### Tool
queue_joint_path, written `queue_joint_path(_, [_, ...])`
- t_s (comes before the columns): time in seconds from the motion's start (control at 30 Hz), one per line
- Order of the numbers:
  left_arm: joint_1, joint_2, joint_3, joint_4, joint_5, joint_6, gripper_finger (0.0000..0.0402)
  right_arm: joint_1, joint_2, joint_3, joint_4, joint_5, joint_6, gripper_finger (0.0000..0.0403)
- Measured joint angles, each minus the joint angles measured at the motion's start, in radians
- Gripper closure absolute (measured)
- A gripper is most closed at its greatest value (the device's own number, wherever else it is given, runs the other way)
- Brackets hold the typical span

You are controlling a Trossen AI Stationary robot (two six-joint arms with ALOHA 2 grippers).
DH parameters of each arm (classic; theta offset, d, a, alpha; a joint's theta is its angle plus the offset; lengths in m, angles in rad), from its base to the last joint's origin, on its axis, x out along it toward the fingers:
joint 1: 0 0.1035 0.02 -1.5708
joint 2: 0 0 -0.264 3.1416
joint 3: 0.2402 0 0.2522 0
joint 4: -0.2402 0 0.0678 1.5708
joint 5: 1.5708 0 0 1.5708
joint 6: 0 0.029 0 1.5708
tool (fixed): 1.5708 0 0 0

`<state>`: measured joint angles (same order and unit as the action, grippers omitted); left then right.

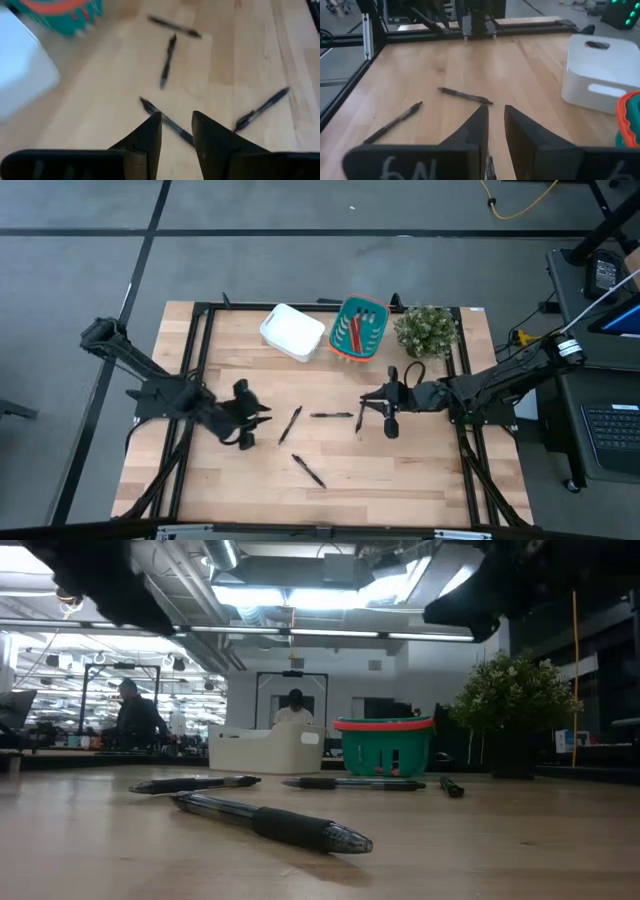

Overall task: Sort pens & pencils
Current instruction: Put the black pen into the white bin

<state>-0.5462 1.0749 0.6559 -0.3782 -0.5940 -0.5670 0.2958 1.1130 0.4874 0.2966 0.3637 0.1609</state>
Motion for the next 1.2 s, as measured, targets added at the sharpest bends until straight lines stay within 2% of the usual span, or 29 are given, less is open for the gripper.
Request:
queue_joint_path(0.17, [0.12, 0.047, 0.0, 0.021, 0.154, -0.065, 0.03, 0.003, 0.0, -0.018, -0.001, 0.0, 0.037, 0.0338])
queue_joint_path(0.37, [0.222, 0.085, 0.0, 0.043, 0.233, -0.086, 0.03, 0.003, 0.001, -0.023, -0.028, 0.0, 0.044, 0.0338])
queue_joint_path(0.5, [0.269, 0.158, 0.046, 0.044, 0.286, -0.07, 0.03, 0.003, 0.002, -0.023, -0.038, 0.0, 0.043, 0.0338])
queue_joint_path(0.67, [0.311, 0.3, 0.175, -0.043, 0.33, -0.003, 0.03, 0.003, 0.002, -0.023, -0.05, 0.001, 0.022, 0.0338])
queue_joint_path(0.87, [0.339, 0.446, 0.297, -0.291, 0.341, -0.108, 0.03, 0.003, 0.002, -0.023, -0.071, 0.001, 0.018, 0.0338])
queue_joint_path(1.2, [0.327, 0.575, 0.363, -0.272, 0.434, -0.214, 0.03, 0.003, 0.002, -0.023, -0.122, 0.001, 0.04, 0.0338])
